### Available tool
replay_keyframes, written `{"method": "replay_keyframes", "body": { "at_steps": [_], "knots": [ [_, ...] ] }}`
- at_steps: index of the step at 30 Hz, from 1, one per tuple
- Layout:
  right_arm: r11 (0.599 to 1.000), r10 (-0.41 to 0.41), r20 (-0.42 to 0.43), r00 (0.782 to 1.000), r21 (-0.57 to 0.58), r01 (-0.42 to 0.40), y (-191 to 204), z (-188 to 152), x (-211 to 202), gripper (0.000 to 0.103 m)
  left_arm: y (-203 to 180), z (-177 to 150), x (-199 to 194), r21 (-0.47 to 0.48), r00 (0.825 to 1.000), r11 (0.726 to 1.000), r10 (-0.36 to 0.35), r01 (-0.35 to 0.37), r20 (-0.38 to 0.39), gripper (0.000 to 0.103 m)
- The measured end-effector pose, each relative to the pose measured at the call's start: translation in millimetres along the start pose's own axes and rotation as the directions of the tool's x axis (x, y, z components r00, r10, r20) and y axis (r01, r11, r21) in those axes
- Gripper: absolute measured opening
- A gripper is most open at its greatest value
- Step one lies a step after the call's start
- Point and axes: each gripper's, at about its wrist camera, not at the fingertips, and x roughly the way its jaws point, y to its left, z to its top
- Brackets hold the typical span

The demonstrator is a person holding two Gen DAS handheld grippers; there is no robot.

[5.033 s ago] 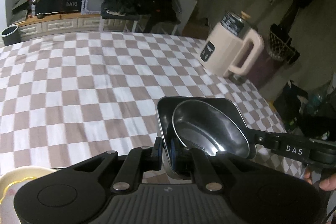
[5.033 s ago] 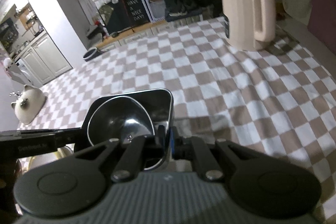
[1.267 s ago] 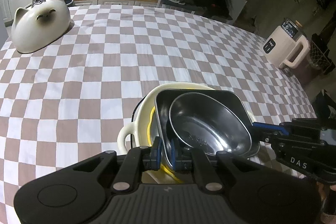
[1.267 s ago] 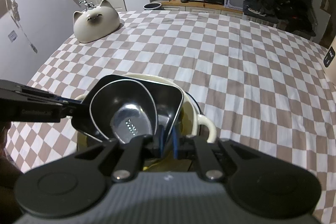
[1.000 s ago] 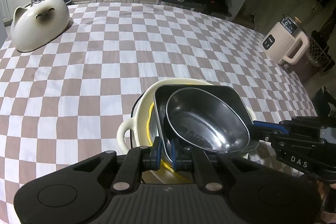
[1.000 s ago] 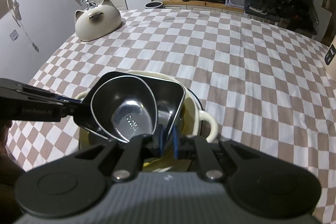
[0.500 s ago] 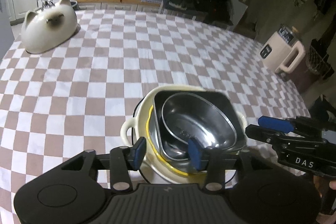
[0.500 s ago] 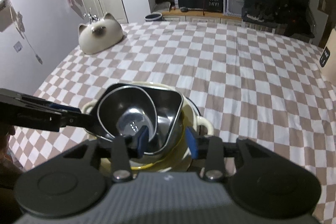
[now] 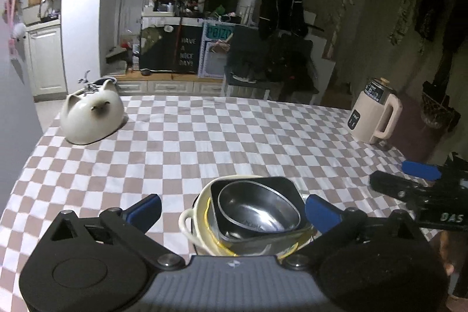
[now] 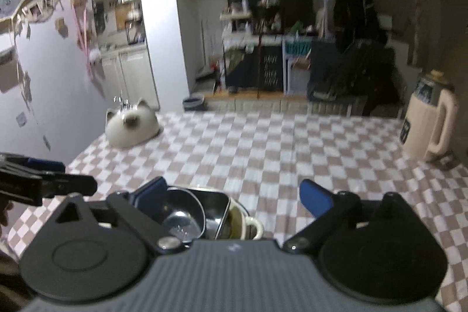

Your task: Organize plates and bowls

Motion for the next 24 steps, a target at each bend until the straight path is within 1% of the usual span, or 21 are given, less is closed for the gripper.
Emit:
{"method": "replay_keyframes", "body": {
  "at_steps": [4,9,12,15,21,24],
  "knots": [
    [1.0,-0.018,0.01,1.0,0.008,0.018,0,-15,-16,0.103,-3,-14,-14,0.008,0.997,0.998,0.059,-0.059,0.054,0.103],
    [0.999,-0.033,0.028,0.999,-0.002,0.033,3,-30,-34,0.103,0,-34,-31,-0.016,0.993,0.997,0.073,-0.072,0.093,0.103],
    [0.999,-0.05,0.036,0.998,-0.001,0.05,2,-36,-39,0.103,1,-44,-37,-0.02,0.989,0.995,0.1,-0.098,0.107,0.103],
    [0.997,-0.071,0.045,0.996,0.008,0.071,1,-40,-42,0.103,0,-53,-44,-0.014,0.988,0.995,0.099,-0.099,0.118,0.103],
    [0.996,-0.089,0.052,0.995,0.004,0.089,2,-47,-48,0.103,1,-71,-51,-0.006,0.987,0.992,0.127,-0.127,0.103,0.103],
    [0.996,-0.094,0.047,0.994,-0.004,0.094,5,-51,-49,0.103,-2,-78,-56,0.008,0.982,0.988,0.15,-0.152,0.115,0.103]
  ]
}}
